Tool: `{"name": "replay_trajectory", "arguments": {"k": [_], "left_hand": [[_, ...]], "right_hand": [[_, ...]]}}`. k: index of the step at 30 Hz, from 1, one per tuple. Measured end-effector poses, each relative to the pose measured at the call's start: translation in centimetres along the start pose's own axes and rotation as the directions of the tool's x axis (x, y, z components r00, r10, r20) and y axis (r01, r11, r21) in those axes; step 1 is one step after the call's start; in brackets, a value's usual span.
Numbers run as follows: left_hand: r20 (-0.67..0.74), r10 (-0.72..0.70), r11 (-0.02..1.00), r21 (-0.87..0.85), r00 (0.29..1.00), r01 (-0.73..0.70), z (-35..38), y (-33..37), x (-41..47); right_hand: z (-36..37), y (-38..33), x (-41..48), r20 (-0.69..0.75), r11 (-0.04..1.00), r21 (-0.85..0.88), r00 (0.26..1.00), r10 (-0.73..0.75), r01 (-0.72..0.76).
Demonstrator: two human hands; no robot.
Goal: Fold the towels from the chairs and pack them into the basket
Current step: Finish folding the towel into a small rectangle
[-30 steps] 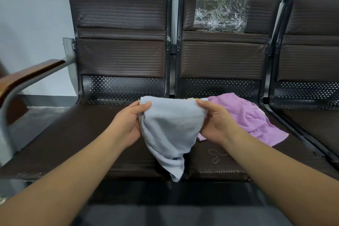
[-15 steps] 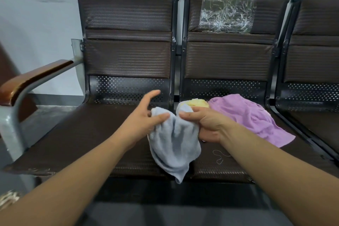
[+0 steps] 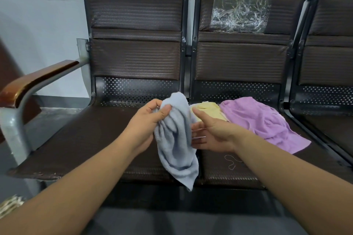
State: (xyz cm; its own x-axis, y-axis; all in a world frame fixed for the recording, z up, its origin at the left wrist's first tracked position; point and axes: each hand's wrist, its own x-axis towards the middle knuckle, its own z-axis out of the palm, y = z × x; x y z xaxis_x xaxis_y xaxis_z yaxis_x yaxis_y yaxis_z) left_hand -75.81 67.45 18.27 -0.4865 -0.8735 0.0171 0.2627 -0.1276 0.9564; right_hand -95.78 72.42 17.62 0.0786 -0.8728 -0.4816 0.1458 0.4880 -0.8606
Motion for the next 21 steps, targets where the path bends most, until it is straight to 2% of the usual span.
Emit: {"name": "replay_trajectory", "arguments": {"k": [2,5,10,14,18,21], "left_hand": [[0.053,-0.068,0.997,-0.036,0.996,0.070,0.0,0.1,-0.1],[0.088,-0.122,0.992,0.027,0.989,0.120,0.1,0.2,-0.2],[-0.020,-0.086,0.962,0.260,0.996,0.088,-0.8,0.6,-0.1],[-0.002,-0.066,0.835,0.547,0.998,0.056,-1.8,0.9,-0.4],[0.008,-0.054,0.810,0.585,0.999,0.039,-1.9,0.8,-0.4],[0.062,-0.100,0.758,0.651,0.993,0.036,-1.8,0.7,-0.4]], "right_hand": [[0.6,0.1,0.7,0.029,0.991,0.134,0.999,0.016,-0.019],[1.3,-0.1,1.0,0.118,0.960,0.278,0.993,-0.014,-0.020],[1.5,0.1,1.2,0.127,0.967,0.252,0.989,-0.073,0.040],[0.9,0.0,1.2,0.062,0.960,0.268,0.993,-0.101,0.081],[0.8,-0.4,1.2,0.029,0.930,0.351,0.991,-0.129,0.111],[1.3,-0.3,1.1,0.134,0.983,0.183,0.990,-0.052,0.027]]}}
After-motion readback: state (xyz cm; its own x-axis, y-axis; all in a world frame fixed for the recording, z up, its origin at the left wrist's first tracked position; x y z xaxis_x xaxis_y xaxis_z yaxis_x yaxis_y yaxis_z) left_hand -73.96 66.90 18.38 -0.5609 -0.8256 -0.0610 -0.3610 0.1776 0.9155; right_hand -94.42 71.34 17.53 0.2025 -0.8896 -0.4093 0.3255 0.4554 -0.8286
